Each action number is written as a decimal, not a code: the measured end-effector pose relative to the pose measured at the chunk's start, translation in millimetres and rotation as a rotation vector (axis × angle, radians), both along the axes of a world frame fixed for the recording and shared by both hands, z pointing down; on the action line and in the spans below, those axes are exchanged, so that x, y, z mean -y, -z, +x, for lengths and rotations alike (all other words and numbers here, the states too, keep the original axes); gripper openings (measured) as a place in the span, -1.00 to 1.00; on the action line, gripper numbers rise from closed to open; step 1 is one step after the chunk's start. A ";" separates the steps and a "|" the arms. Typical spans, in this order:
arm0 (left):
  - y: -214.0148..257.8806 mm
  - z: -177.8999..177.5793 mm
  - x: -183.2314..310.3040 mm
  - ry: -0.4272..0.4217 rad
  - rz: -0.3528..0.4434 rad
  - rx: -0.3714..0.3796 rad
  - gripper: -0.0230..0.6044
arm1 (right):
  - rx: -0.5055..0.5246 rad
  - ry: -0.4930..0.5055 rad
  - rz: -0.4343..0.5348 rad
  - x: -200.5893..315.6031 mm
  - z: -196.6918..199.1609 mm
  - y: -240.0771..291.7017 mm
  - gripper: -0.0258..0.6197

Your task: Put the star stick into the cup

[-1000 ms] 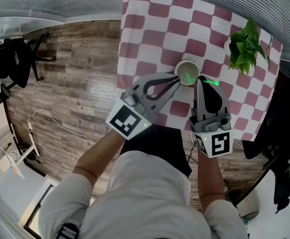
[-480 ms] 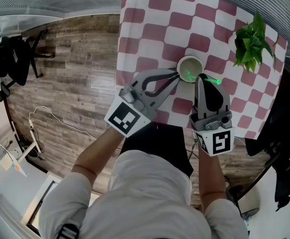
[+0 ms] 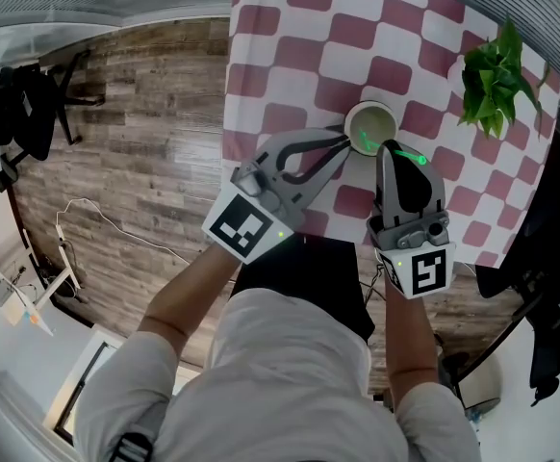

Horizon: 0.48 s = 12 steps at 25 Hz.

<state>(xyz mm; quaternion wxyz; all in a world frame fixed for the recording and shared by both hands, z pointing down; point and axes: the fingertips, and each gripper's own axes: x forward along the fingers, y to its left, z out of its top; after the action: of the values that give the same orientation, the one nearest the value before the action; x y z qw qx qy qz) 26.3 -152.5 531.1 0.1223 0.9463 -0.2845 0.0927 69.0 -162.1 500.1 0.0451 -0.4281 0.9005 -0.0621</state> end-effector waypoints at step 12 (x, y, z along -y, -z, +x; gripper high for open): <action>-9.8 -0.1 -0.2 0.006 -0.021 -0.002 -0.80 | 0.027 -0.003 -0.033 1.5 0.7 -15.6 -0.82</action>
<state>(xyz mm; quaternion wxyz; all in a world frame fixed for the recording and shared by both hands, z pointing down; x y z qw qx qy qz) 26.2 -152.4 541.0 0.1329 0.9442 -0.2863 0.0945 69.7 -163.6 515.7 0.0504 -0.4293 0.8980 -0.0826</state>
